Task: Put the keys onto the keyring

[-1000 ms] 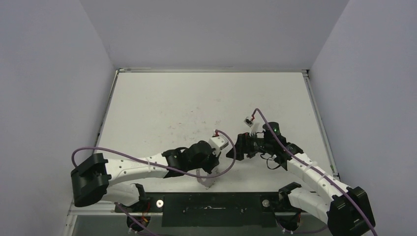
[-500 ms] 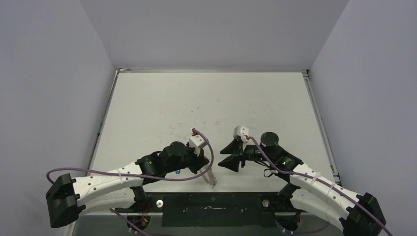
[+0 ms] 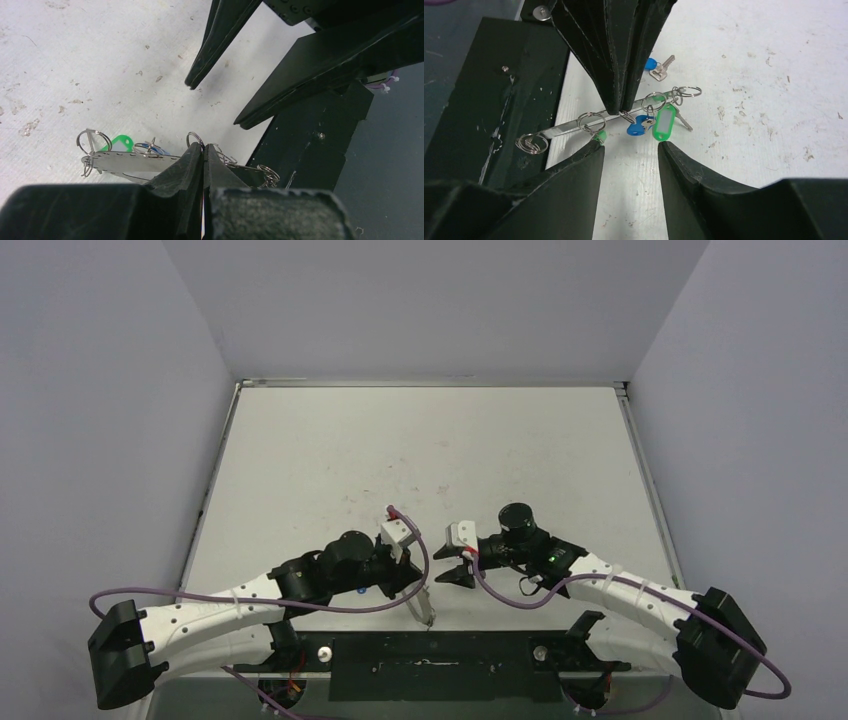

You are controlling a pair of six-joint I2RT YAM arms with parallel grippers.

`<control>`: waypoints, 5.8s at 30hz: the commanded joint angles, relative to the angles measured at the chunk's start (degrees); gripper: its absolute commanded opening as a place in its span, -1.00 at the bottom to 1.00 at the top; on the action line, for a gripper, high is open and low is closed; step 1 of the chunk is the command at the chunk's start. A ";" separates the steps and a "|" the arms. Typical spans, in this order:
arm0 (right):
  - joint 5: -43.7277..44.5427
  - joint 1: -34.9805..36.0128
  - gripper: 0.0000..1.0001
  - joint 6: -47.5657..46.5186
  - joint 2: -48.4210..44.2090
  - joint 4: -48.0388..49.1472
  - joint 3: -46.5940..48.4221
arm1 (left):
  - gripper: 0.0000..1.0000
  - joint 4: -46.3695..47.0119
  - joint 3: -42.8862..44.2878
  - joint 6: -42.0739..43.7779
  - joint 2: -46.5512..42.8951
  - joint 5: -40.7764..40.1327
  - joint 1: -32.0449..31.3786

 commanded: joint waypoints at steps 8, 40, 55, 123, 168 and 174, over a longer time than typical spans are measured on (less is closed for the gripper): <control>-5.35 3.93 -0.13 -11.32 6.97 1.14 5.58 | -1.00 1.81 0.93 0.81 -1.21 1.96 0.26; 2.56 5.19 -1.00 16.67 7.76 10.30 5.97 | -0.33 -1.12 0.11 1.18 -8.79 -8.32 0.21; 14.19 5.28 -1.00 40.53 5.98 23.83 -0.76 | -0.13 11.91 -13.81 6.00 -23.27 -7.84 0.01; -0.83 10.06 -0.20 6.58 8.67 2.28 7.80 | -1.00 -8.12 4.69 24.34 -5.89 11.02 -0.31; 5.82 10.24 -1.00 16.71 7.89 18.12 0.05 | -0.27 19.46 -25.87 10.94 -40.71 2.05 -0.36; 5.92 10.29 -1.00 17.84 7.01 19.24 -0.59 | -0.30 28.18 -28.95 10.77 -39.94 3.12 -0.45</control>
